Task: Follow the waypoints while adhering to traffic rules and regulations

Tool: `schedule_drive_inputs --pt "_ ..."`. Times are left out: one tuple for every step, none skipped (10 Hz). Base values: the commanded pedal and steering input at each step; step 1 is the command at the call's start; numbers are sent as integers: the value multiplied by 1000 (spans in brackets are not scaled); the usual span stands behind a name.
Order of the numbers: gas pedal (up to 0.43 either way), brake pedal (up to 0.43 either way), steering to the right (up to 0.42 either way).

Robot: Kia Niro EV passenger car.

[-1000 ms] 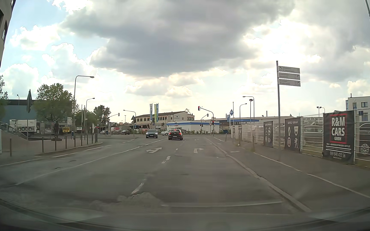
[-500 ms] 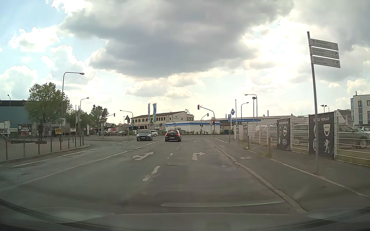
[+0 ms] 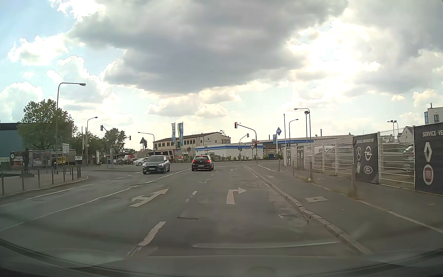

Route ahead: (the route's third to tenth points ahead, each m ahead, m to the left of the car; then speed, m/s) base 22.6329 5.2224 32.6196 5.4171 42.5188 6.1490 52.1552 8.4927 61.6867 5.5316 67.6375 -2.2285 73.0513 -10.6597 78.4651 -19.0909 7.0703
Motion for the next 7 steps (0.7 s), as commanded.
schedule_drive_inputs --pt "0 61 -12" --pt "0 67 -19" --pt "0 79 -21" --pt "0 85 -20" --pt "0 98 -21" --pt "0 116 -20" --pt "0 116 -13"
